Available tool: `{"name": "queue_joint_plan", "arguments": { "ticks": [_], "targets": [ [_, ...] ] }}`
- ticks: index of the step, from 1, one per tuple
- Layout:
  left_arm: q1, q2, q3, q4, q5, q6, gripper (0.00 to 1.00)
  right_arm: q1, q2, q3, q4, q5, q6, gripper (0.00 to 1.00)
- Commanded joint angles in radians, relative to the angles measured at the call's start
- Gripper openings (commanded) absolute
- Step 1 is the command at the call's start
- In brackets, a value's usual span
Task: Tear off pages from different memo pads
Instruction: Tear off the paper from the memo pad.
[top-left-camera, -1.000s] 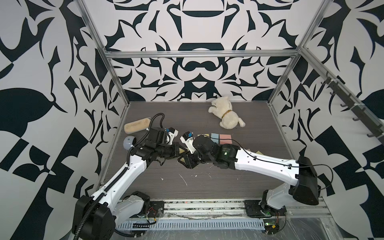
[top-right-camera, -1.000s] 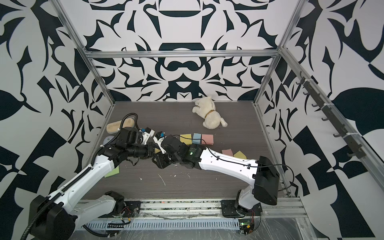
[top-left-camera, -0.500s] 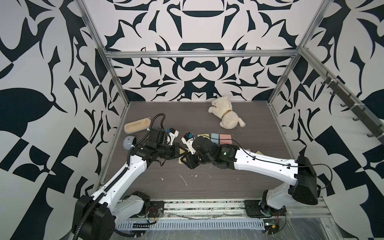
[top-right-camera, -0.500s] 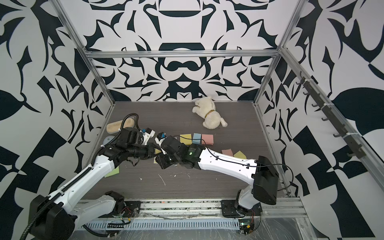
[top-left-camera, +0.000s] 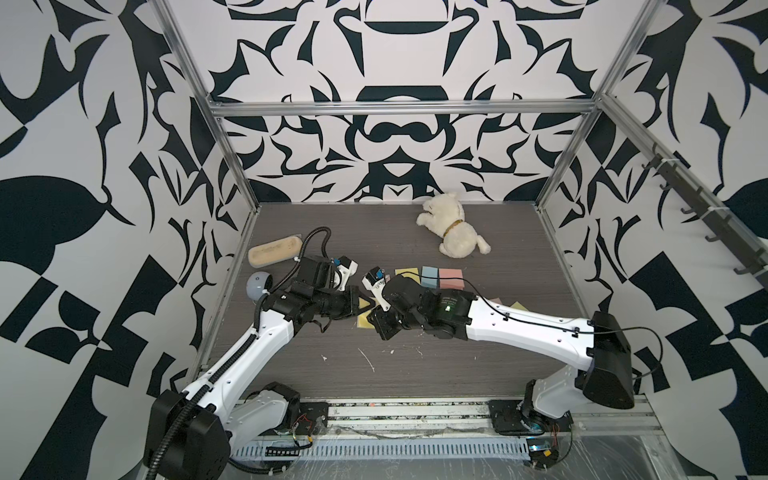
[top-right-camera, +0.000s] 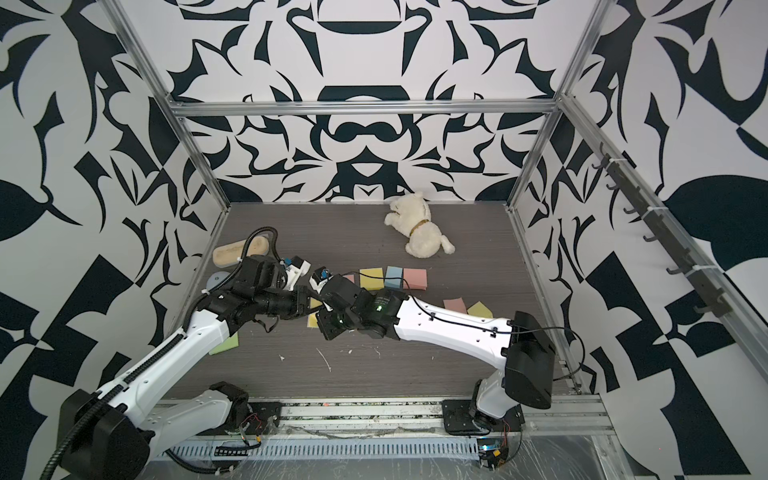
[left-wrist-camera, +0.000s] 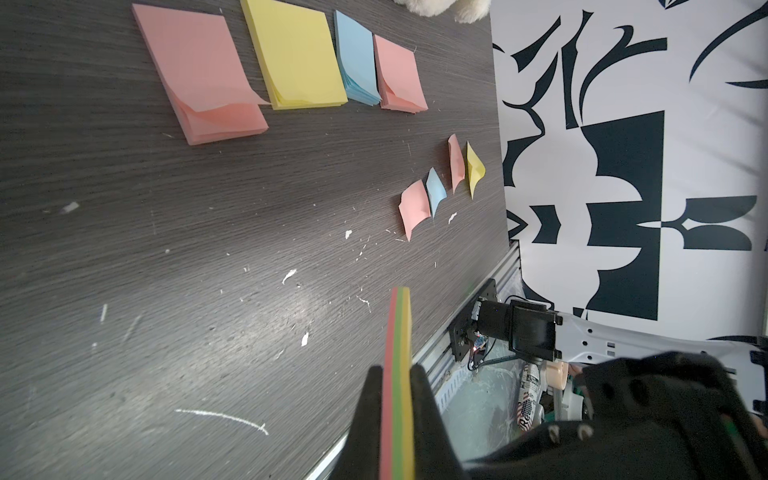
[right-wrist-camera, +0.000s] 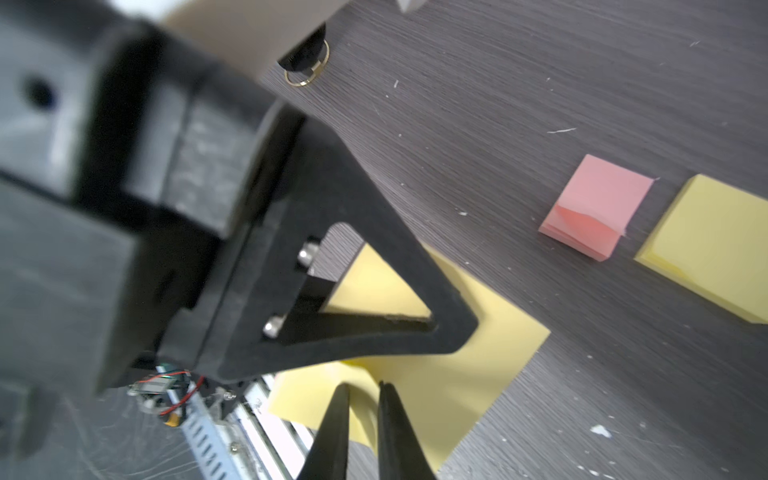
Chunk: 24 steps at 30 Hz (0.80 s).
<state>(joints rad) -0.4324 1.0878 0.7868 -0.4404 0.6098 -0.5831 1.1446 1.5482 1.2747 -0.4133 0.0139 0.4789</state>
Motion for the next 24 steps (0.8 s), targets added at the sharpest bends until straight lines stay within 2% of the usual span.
{"name": "queue_joint_plan", "arguments": {
  "ticks": [1, 5, 11, 14, 21, 24],
  "targets": [
    [-0.003, -0.001, 0.015, -0.021, 0.022, 0.011, 0.00, 0.037, 0.013, 0.057, -0.045, 0.085, -0.081, 0.23],
    [-0.002, 0.003, 0.012, -0.016, 0.025, 0.008, 0.00, 0.056, 0.022, 0.070, -0.061, 0.129, -0.120, 0.25],
    [-0.003, 0.014, 0.006, -0.011, 0.035, 0.008, 0.00, 0.087, 0.030, 0.117, -0.097, 0.226, -0.228, 0.06],
    [-0.002, 0.015, 0.002, -0.009, 0.037, 0.008, 0.00, 0.089, 0.017, 0.127, -0.096, 0.241, -0.256, 0.00],
    [-0.003, 0.012, -0.004, -0.006, 0.047, 0.005, 0.00, 0.090, 0.017, 0.129, -0.109, 0.284, -0.293, 0.01],
    [-0.003, 0.010, 0.001, -0.007, 0.051, 0.004, 0.00, 0.105, 0.033, 0.129, -0.120, 0.279, -0.305, 0.16]
  ]
}}
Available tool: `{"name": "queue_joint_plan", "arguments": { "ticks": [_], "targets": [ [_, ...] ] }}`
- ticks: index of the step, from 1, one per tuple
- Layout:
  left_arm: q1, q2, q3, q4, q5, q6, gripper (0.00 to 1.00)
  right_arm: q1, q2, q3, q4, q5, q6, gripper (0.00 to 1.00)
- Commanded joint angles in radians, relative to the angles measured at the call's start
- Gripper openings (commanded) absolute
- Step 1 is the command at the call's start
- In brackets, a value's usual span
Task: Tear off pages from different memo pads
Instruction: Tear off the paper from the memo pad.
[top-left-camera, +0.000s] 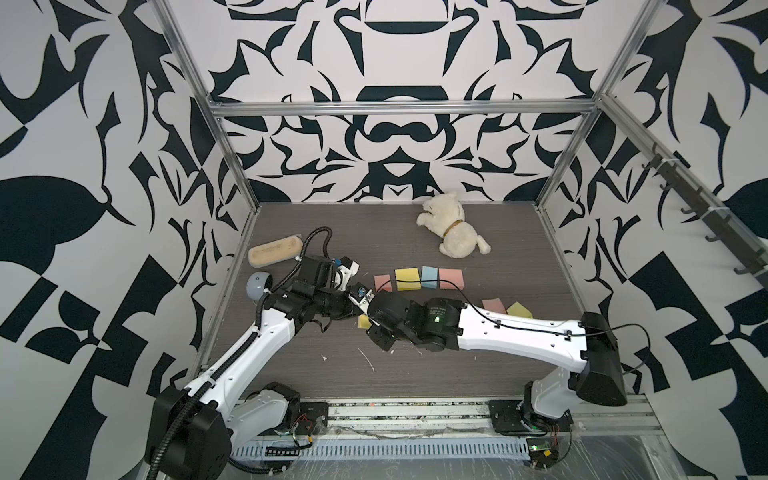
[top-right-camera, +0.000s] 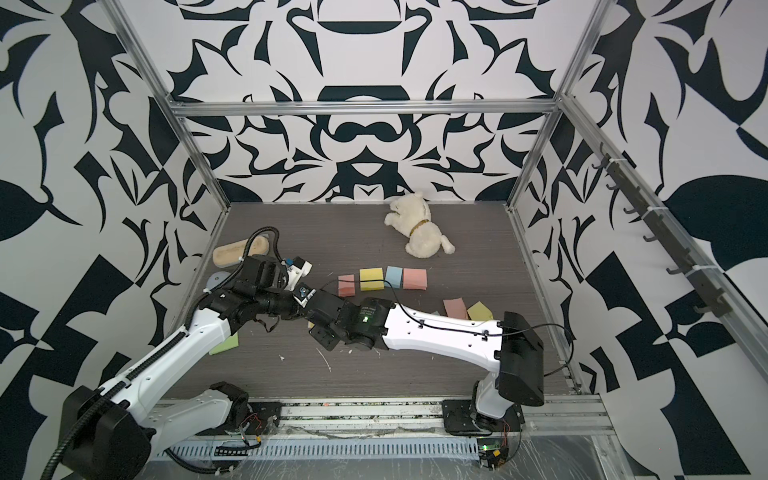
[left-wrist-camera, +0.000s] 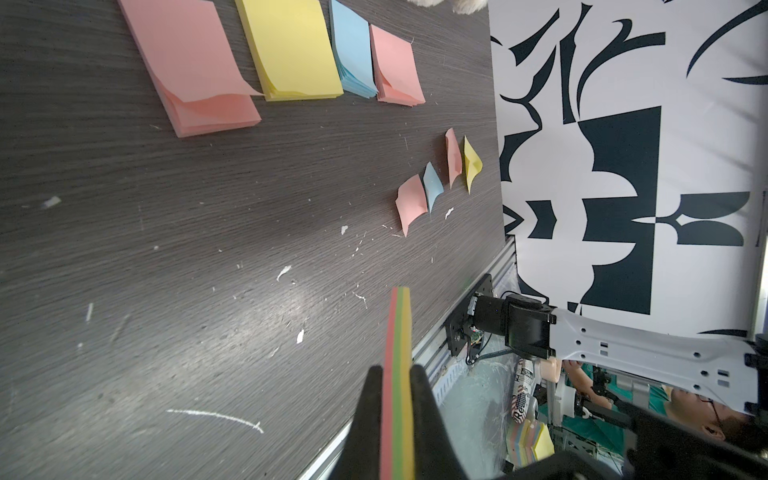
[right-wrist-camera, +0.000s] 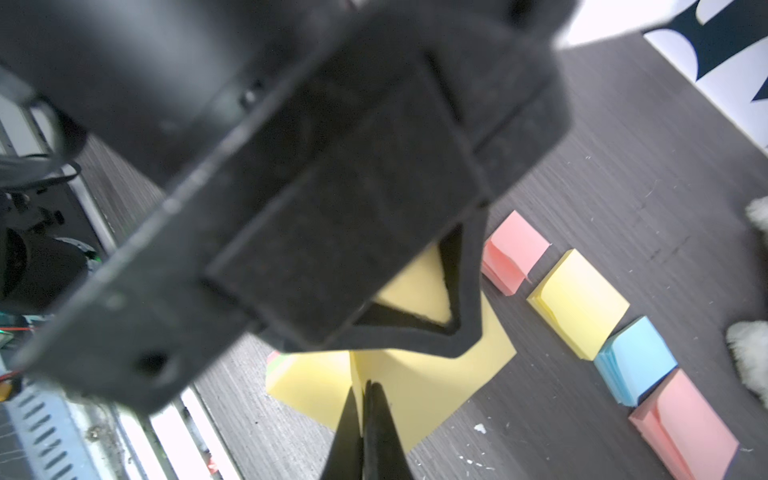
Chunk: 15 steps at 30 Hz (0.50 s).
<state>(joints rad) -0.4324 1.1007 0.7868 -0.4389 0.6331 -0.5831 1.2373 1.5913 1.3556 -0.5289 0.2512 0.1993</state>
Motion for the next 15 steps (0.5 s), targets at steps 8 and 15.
{"name": "queue_joint_plan", "arguments": {
  "ticks": [8, 15],
  "targets": [
    [-0.003, 0.001, -0.002, 0.012, 0.049, -0.015, 0.00, 0.060, 0.031, 0.054, -0.017, 0.132, -0.086, 0.22],
    [-0.001, -0.007, -0.002, 0.002, 0.064, -0.014, 0.03, 0.070, 0.012, 0.062, -0.004, 0.235, -0.136, 0.00]
  ]
}}
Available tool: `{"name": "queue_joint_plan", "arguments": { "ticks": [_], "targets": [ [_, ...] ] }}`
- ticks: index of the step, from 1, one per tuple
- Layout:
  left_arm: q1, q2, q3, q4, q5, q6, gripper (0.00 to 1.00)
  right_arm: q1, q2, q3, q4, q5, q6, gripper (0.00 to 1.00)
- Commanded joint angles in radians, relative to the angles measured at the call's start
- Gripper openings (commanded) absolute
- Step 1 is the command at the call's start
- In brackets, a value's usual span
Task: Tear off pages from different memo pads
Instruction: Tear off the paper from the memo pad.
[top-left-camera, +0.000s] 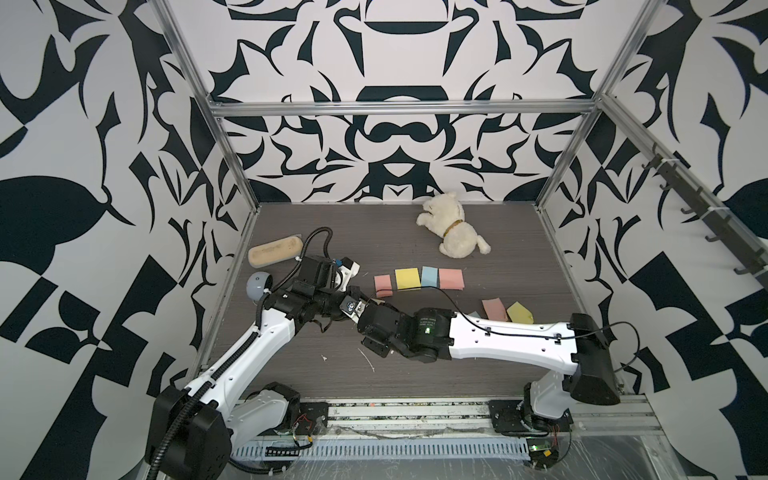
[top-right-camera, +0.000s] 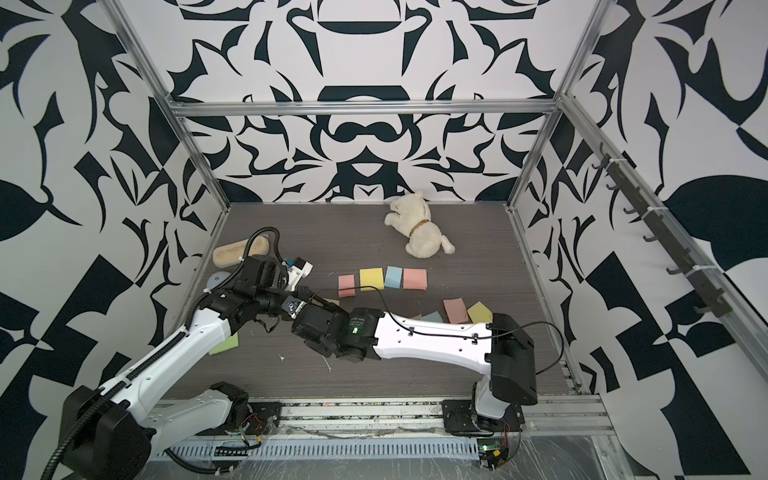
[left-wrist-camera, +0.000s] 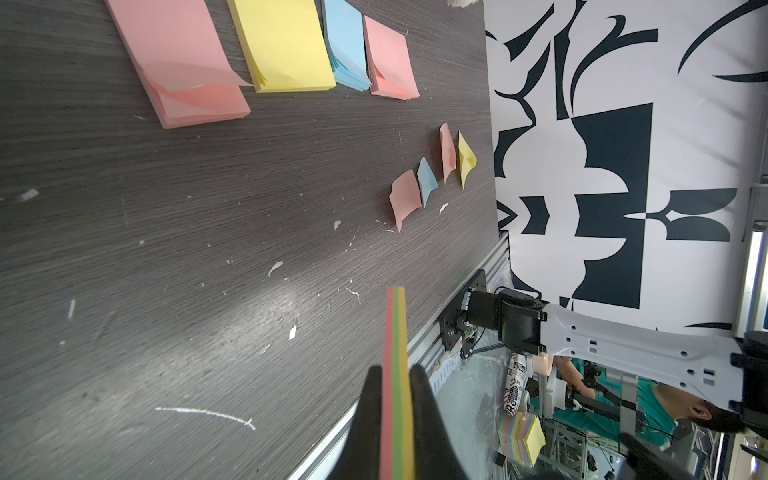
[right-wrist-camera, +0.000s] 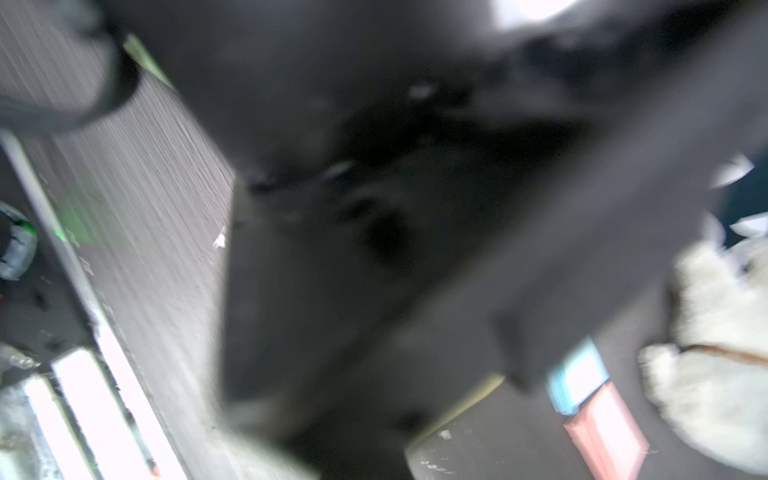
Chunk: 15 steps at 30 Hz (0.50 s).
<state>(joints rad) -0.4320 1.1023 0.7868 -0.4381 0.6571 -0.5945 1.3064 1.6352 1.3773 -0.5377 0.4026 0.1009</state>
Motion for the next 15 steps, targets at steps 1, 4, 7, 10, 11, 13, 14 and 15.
{"name": "queue_joint_plan", "arguments": {
  "ticks": [1, 4, 7, 10, 11, 13, 14, 15],
  "targets": [
    [0.002, -0.011, -0.001, -0.001, 0.030, 0.001, 0.12, 0.001, -0.041, 0.037, 0.007, 0.088, -0.053, 0.00],
    [0.025, -0.031, 0.003, 0.022, 0.028, -0.009, 0.37, -0.001, -0.058, 0.039, 0.002, 0.083, -0.096, 0.00],
    [0.059, -0.078, -0.010, 0.083, 0.038, -0.035, 0.49, -0.008, -0.062, 0.052, -0.015, 0.085, -0.119, 0.00],
    [0.095, -0.161, -0.052, 0.140, 0.026, -0.056, 0.58, -0.024, -0.077, 0.053, -0.016, 0.080, -0.130, 0.00],
    [0.101, -0.191, -0.071, 0.158, 0.013, -0.058, 0.61, -0.031, -0.082, 0.052, -0.016, 0.075, -0.132, 0.00],
    [0.101, -0.246, -0.112, 0.191, -0.011, -0.062, 0.67, -0.046, -0.094, 0.053, -0.021, 0.061, -0.138, 0.00],
    [0.101, -0.273, -0.134, 0.216, -0.022, -0.065, 0.71, -0.053, -0.100, 0.056, -0.026, 0.053, -0.142, 0.00],
    [0.101, -0.293, -0.152, 0.234, -0.028, -0.066, 0.73, -0.059, -0.103, 0.060, -0.033, 0.045, -0.144, 0.00]
  ]
}}
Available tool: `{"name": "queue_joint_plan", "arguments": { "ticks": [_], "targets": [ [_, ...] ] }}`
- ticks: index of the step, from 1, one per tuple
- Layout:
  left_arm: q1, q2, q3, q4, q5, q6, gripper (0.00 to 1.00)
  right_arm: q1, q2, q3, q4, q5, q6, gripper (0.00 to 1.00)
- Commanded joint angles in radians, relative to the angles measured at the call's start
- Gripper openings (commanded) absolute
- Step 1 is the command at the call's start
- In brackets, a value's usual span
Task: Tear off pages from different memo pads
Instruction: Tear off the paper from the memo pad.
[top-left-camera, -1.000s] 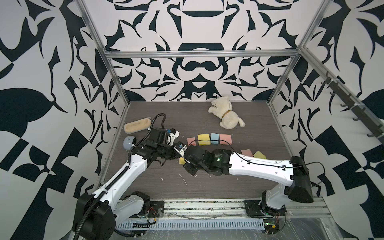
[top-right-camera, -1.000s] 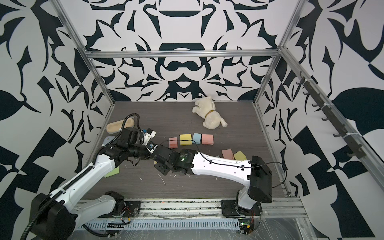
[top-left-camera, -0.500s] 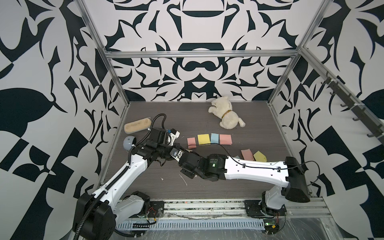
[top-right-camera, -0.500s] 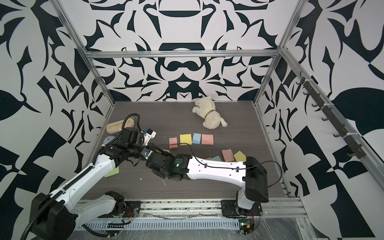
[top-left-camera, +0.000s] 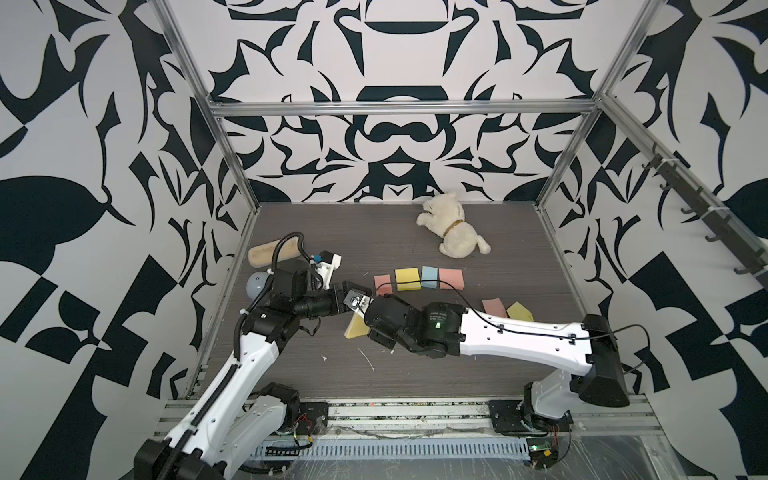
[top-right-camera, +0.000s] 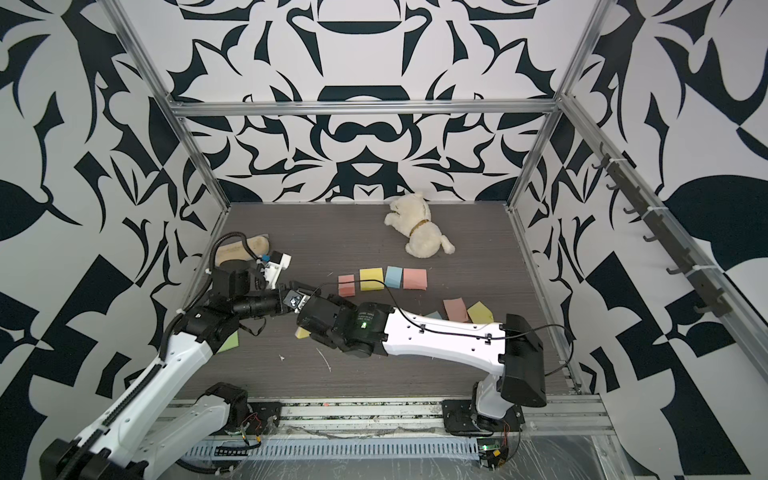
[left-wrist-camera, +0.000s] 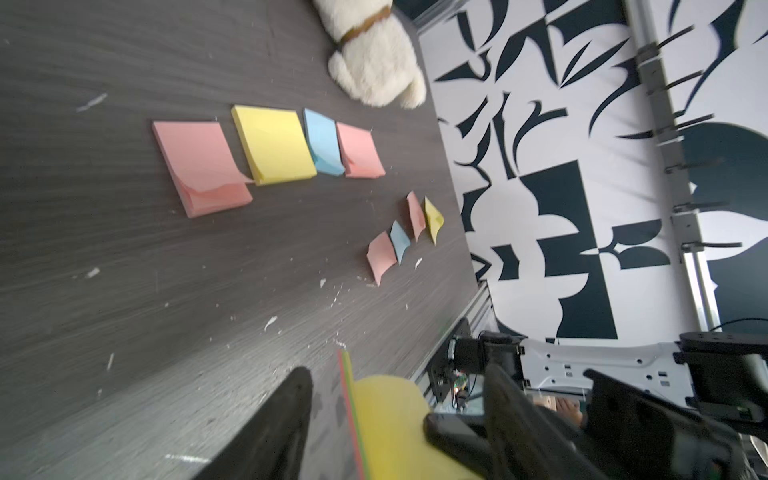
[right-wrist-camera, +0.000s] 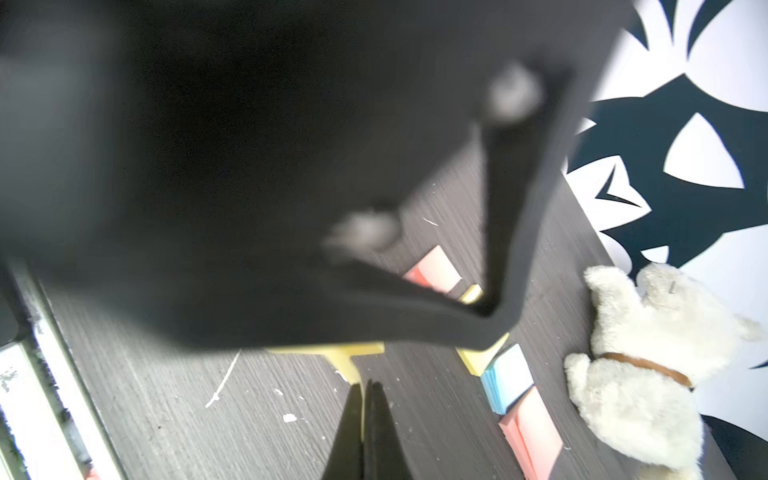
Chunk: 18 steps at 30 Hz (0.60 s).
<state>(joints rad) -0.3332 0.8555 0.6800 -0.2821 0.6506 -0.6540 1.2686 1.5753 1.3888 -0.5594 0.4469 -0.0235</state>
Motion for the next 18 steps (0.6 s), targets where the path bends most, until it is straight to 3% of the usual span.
{"name": "queue_joint_plan", "arguments": {
  "ticks": [1, 11, 18],
  "targets": [
    [0.000, -0.066, -0.067, 0.096, -0.029, -0.011, 0.75, -0.030, -0.049, 0.054, -0.021, -0.007, -0.022, 0.00],
    [-0.045, -0.123, -0.125, 0.151, -0.062, 0.004, 0.81, -0.074, -0.076, 0.115, -0.093, -0.033, -0.047, 0.00],
    [-0.105, -0.076, -0.123, 0.181, -0.074, 0.035, 0.78, -0.088, -0.078, 0.157, -0.111, -0.052, -0.045, 0.00]
  ]
}}
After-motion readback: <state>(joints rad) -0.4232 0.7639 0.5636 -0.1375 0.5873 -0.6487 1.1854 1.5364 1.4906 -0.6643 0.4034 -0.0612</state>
